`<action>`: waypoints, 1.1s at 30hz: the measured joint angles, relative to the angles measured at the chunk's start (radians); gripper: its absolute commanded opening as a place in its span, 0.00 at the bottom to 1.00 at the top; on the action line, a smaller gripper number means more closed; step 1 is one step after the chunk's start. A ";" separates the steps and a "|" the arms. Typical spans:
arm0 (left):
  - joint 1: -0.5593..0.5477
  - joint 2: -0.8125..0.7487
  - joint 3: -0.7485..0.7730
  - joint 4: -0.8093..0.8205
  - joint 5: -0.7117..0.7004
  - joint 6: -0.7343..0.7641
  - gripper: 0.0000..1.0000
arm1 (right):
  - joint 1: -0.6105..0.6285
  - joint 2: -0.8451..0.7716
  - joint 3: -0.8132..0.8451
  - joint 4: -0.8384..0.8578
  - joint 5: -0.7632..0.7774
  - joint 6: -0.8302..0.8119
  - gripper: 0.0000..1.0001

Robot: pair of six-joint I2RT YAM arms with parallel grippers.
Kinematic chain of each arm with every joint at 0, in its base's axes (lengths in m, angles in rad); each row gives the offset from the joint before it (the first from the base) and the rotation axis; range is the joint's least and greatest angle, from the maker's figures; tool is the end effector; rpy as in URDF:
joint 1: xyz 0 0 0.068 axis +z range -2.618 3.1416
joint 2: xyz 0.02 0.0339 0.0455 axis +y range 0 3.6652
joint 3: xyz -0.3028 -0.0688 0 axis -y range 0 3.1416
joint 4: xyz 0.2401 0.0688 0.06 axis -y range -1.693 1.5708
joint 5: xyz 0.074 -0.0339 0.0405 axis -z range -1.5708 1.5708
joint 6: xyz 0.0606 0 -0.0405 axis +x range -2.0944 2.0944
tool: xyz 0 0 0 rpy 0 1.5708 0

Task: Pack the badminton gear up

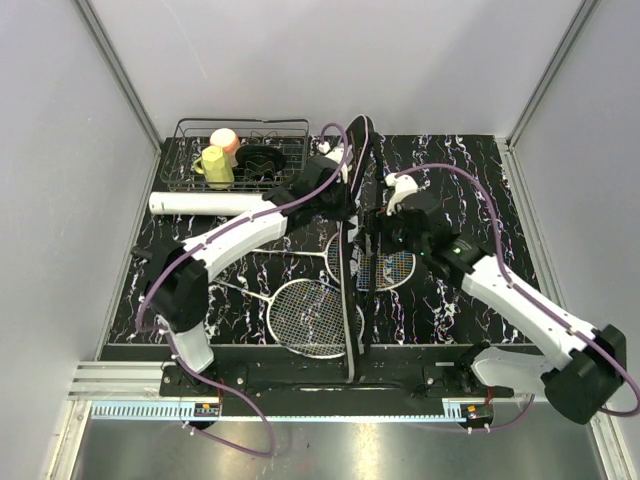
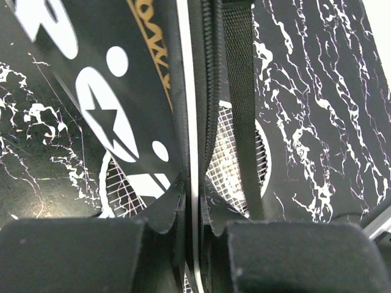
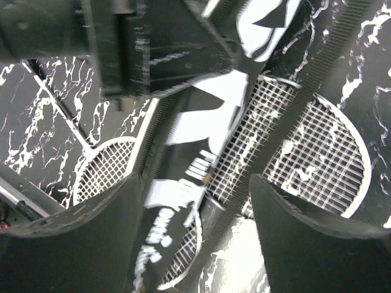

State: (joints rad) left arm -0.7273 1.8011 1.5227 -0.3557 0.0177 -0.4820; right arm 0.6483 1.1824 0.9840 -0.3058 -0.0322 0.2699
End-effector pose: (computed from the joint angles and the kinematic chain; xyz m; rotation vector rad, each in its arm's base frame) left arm 0.3316 -0.2966 0.3203 0.2907 2.2742 -0.6760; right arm 0.2143 0.1648 0.3402 -0.4204 2.0876 0.5878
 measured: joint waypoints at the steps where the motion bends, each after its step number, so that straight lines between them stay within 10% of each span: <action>1: 0.003 -0.025 -0.034 0.018 0.016 0.015 0.03 | 0.000 -0.017 0.005 -0.033 0.011 0.011 0.90; 13: 0.007 -0.177 -0.183 0.126 0.142 -0.016 0.00 | -0.144 -0.031 0.177 -0.205 0.146 0.304 0.67; 33: 0.007 -0.177 -0.212 0.145 0.196 -0.065 0.00 | -0.190 0.194 0.180 0.134 0.068 0.393 0.47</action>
State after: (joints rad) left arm -0.7204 1.6238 1.3102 -0.2104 0.2138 -0.5472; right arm 0.4580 1.3762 1.1645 -0.1722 0.0360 0.6632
